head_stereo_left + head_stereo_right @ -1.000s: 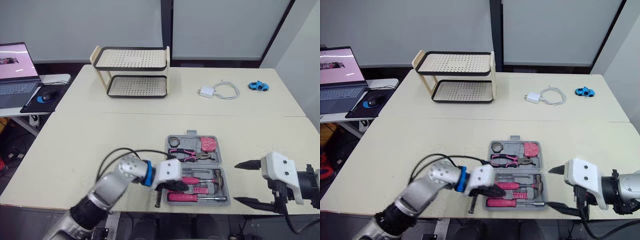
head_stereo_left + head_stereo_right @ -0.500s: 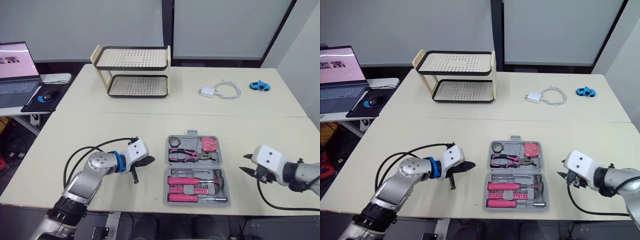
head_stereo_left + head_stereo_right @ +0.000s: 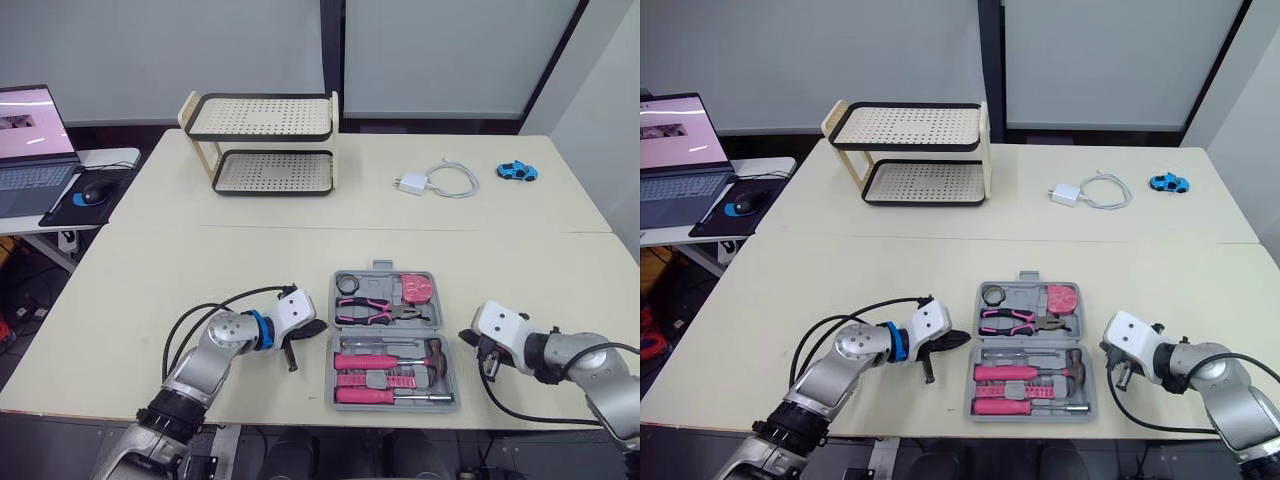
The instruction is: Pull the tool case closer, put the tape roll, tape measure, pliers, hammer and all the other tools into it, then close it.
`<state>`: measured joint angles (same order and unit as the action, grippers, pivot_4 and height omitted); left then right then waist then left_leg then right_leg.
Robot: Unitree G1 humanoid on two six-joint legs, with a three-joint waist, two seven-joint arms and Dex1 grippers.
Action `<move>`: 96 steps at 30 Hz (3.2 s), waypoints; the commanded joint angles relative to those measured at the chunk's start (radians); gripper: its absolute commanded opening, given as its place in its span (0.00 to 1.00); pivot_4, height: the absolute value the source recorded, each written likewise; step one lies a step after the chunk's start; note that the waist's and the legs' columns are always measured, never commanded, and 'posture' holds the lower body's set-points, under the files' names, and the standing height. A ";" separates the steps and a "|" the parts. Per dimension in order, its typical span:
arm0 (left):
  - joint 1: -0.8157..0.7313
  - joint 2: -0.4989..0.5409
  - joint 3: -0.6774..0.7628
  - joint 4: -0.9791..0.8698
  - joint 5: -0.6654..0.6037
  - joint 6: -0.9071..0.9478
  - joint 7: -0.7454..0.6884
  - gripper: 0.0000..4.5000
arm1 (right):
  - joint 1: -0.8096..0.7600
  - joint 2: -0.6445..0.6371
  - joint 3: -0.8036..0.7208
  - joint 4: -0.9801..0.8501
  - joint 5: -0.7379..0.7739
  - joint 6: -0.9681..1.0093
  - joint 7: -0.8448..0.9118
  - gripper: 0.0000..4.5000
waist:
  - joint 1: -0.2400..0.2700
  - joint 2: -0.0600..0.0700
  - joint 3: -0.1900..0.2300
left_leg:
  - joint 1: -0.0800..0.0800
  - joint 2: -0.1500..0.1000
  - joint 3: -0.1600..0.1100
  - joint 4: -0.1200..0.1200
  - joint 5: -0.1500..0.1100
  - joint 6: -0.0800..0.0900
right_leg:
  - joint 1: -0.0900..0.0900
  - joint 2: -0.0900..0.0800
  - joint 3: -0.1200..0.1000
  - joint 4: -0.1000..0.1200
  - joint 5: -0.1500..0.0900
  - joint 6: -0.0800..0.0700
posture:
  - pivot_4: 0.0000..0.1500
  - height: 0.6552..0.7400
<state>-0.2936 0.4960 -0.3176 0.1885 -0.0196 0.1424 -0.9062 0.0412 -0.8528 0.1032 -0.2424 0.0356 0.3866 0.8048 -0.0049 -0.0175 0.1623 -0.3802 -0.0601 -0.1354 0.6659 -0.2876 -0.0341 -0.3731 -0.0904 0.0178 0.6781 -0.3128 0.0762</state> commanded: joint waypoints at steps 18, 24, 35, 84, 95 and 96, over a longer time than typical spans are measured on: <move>-0.010 -0.030 -0.041 0.018 0.037 -0.040 -0.071 0.00 | -0.074 0.065 0.072 0.066 -0.029 -0.042 0.019 0.01 | -0.002 0.001 0.000 | 0.000 0.000 0.000 0.000 0.000 0.000 | 0.000 0.000 0.000 0.000 0.000 0.000 | 1.00 1.00; -0.004 -0.038 -0.044 -0.003 0.036 -0.025 -0.075 0.00 | -0.077 0.078 0.074 0.060 -0.027 -0.033 0.030 0.01 | -0.003 0.001 0.000 | 0.000 0.000 0.000 0.000 0.000 0.000 | 0.000 0.000 0.000 0.000 0.000 0.000 | 1.00 1.00; -0.016 -0.063 -0.061 0.011 0.052 -0.026 -0.072 0.00 | -0.134 0.111 0.111 0.101 -0.042 -0.060 0.063 0.01 | -0.003 0.002 -0.001 | 0.000 0.000 0.000 0.000 0.000 0.000 | 0.000 0.000 0.000 0.001 0.000 0.000 | 1.00 1.00; 0.088 -0.026 -0.077 -0.204 0.053 0.070 -0.081 0.00 | -0.012 0.134 0.123 -0.093 -0.057 0.026 0.057 0.01 | -0.005 0.002 -0.001 | 0.001 0.000 -0.001 -0.001 -0.001 0.001 | 0.001 0.000 0.000 0.001 0.000 0.000 | 1.00 1.00; 0.072 -0.035 -0.071 -0.183 0.065 0.054 -0.055 0.00 | -0.035 0.173 0.131 -0.086 -0.090 0.030 0.038 0.01 | -0.005 0.002 -0.001 | 0.002 0.000 -0.001 -0.001 -0.001 0.001 | 0.001 0.000 0.000 0.001 0.000 0.000 | 1.00 1.00; 0.070 -0.036 -0.071 -0.181 0.066 0.052 -0.053 0.00 | -0.036 0.174 0.131 -0.085 -0.092 0.031 0.039 0.01 | -0.005 0.002 -0.001 | 0.002 0.000 -0.001 -0.001 -0.001 0.001 | 0.001 0.000 0.000 0.001 0.000 0.000 | 1.00 1.00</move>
<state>-0.2072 0.4985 -0.3588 0.0221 0.0507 0.2248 -0.9691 0.0267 -0.7103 0.1971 -0.2769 -0.0861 0.4356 0.8377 -0.0095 -0.0155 0.1610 -0.3784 -0.0599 -0.1362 0.6651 -0.2881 -0.0331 -0.3722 -0.0902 0.0177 0.6789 -0.3128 0.0761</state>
